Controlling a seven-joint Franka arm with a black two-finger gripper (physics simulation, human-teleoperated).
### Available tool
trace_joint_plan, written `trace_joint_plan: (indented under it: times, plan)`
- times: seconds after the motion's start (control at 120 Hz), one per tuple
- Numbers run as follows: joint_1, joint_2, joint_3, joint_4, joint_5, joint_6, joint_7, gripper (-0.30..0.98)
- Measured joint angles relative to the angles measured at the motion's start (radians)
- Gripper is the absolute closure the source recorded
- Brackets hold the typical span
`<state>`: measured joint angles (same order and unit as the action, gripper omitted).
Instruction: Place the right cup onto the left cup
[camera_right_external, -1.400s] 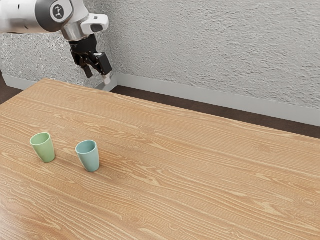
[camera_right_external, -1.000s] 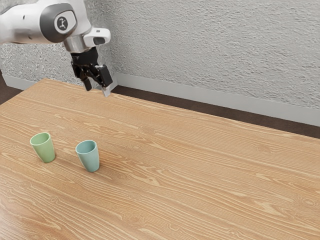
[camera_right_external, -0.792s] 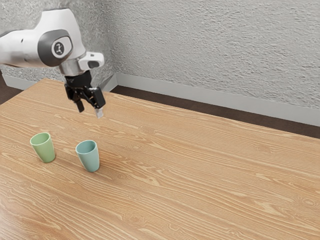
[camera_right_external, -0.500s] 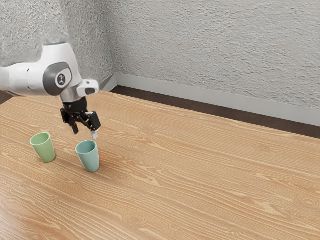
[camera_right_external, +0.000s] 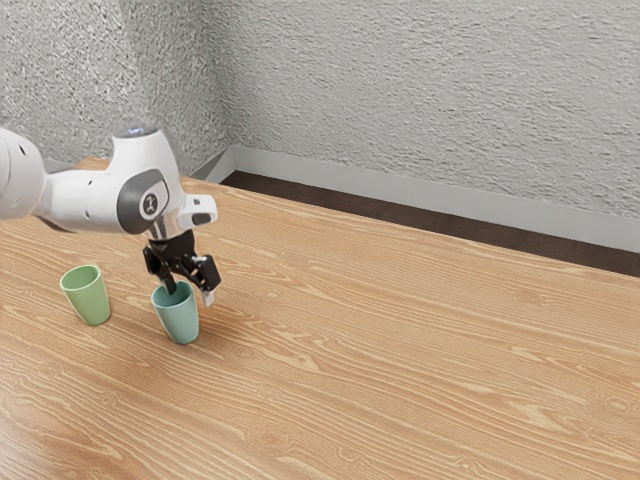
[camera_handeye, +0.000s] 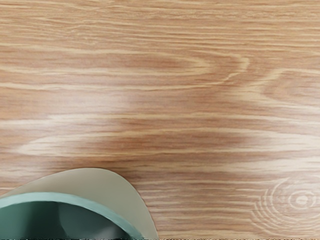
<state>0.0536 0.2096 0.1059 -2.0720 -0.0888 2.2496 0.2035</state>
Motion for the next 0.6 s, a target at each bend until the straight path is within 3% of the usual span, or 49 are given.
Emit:
trace_joint_plan:
  times: [0.192, 0.392, 0.6]
  plan:
    - [0.0, 0.015, 0.0, -0.017, 0.0, 0.017, -0.002, 0.01]
    - [0.0, 0.011, 0.0, -0.015, 0.0, 0.02, -0.002, 0.49]
    - [0.0, 0.011, -0.003, -0.017, 0.002, 0.016, 0.0, 0.7]
